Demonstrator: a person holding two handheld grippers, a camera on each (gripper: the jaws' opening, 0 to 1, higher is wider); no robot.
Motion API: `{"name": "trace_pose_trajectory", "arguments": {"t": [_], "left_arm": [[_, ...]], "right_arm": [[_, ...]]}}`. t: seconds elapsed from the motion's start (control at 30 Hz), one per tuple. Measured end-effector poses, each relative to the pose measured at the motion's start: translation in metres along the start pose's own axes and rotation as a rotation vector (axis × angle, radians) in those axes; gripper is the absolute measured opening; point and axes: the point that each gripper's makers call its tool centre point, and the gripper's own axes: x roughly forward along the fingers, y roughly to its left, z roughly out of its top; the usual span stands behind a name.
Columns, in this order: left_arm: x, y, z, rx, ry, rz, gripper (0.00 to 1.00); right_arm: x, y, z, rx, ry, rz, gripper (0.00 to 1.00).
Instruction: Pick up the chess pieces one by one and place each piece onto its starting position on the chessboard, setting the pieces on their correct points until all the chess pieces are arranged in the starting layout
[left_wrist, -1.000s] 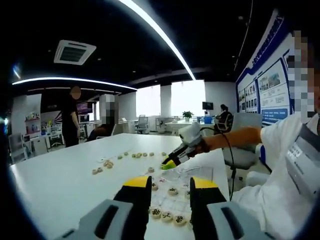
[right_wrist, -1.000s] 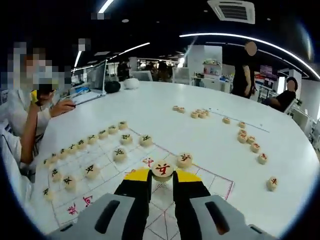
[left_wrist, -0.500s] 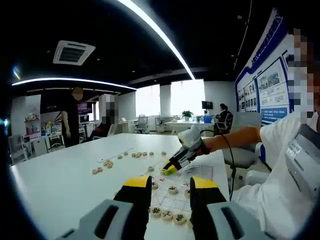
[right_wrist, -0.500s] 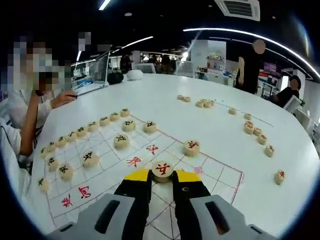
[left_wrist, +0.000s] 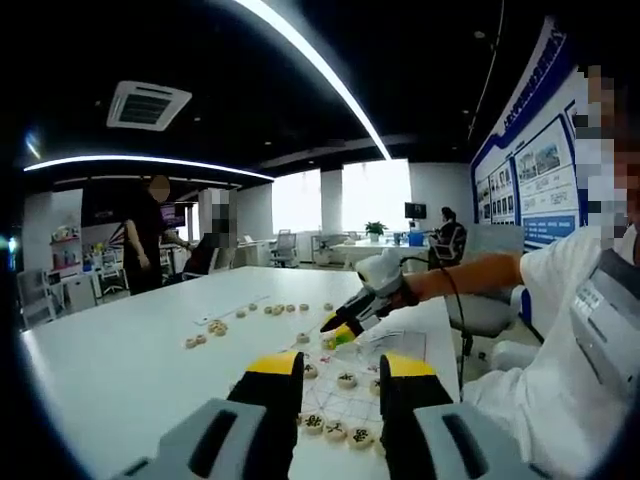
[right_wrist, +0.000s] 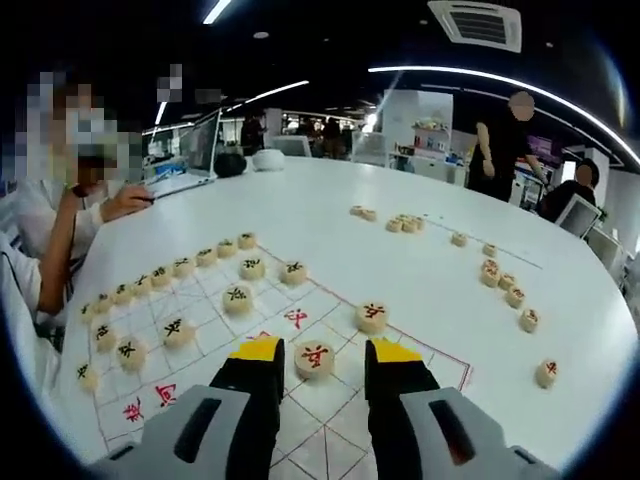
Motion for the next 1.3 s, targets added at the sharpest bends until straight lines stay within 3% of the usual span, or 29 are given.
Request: {"name": "trace_pose_trajectory", "arguments": {"t": [0.3,0.57,0.73,0.93,1.1,1.3], "left_arm": [[-0.002,0.003,0.001,-0.001,-0.002,0.007,0.32],[-0.007,0.009,-0.002,-0.003,0.006,0.037,0.32],[-0.014,0.025,-0.008,0.002,0.030,0.098,0.32],[-0.016,0.027,-0.008,-0.001,0.028,0.103,0.32],[-0.016,0.026,-0.007,-0.001,0.024,0.098,0.32],[-0.016,0.028,-0.008,-0.003,0.024,0.097,0.32]], "right_arm": [[0.006,-0.011,0.032,0.014,-0.044,-0.036,0.33],[0.042,-0.016,0.069,-0.007,-0.062,-0.057,0.33],[0.072,-0.009,0.084,-0.009,-0.057,-0.037,0.34],[0.128,0.007,0.089,-0.010,-0.027,0.005,0.38],[0.174,0.009,0.090,-0.001,-0.008,-0.006,0.38],[0.212,0.005,0.099,0.038,-0.019,-0.033,0.39]]}}
